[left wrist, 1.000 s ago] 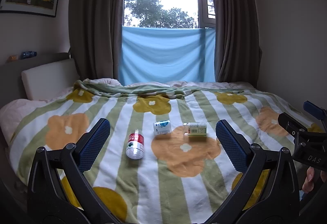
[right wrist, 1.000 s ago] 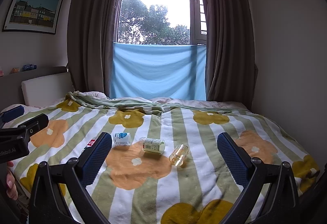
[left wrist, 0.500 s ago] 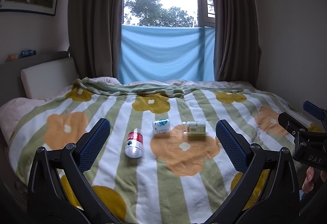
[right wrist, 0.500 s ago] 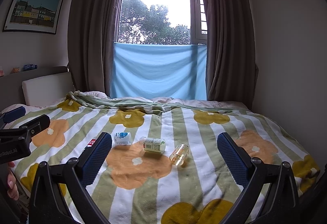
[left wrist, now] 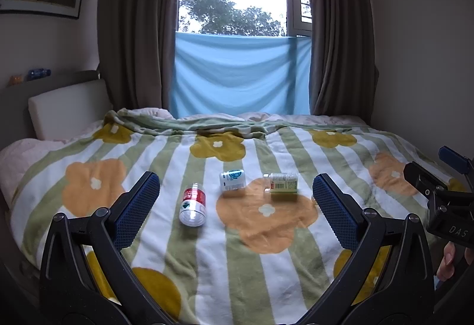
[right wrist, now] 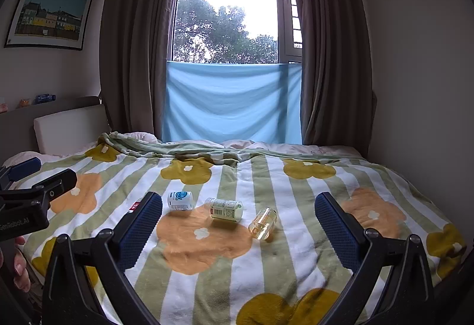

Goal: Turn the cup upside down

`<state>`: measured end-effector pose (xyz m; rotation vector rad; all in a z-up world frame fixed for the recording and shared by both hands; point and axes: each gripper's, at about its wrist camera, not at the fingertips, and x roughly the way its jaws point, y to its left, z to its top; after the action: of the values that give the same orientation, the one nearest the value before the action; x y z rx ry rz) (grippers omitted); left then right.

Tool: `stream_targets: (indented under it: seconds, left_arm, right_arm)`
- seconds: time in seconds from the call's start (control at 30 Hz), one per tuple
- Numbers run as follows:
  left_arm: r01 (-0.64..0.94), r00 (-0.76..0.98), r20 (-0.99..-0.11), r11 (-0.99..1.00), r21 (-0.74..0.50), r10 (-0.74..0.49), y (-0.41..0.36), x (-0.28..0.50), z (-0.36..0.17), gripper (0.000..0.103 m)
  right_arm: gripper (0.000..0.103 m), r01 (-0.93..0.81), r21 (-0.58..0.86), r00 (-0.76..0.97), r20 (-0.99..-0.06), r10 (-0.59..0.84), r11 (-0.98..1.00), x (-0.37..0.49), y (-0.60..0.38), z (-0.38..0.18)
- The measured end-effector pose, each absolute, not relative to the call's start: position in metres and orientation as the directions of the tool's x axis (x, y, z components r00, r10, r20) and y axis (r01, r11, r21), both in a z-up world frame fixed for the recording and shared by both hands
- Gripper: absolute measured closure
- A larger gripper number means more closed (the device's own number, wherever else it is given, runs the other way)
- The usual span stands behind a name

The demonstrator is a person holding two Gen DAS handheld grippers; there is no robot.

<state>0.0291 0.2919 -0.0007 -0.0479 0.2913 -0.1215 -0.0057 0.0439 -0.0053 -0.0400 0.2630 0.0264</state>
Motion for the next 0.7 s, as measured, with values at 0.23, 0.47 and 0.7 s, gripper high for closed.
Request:
stream_targets:
  seconds: [0.23, 0.47, 0.7]
  left_arm:
    - [0.109, 0.941, -0.314, 0.991, -0.076, -0.128, 0.296, 0.043, -0.005, 0.000]
    - [0.167, 0.918, -0.358, 0.985, -0.043, -0.172, 0.299, 0.084, -0.013, 0.000]
    - [0.358, 0.823, -0.505, 0.928, 0.104, -0.261, 0.286, 0.196, -0.044, 0.000]
  right_arm:
    - [0.000, -0.038, -0.031, 0.962, -0.271, 0.028, 0.999, -0.006, 0.047, -0.007]
    - [0.000, -0.048, -0.025, 0.951, -0.306, 0.038, 0.999, 0.013, 0.040, -0.016]
    - [0.000, -0.045, -0.018, 0.933, -0.358, 0.036, 0.999, 0.040, 0.028, -0.035]
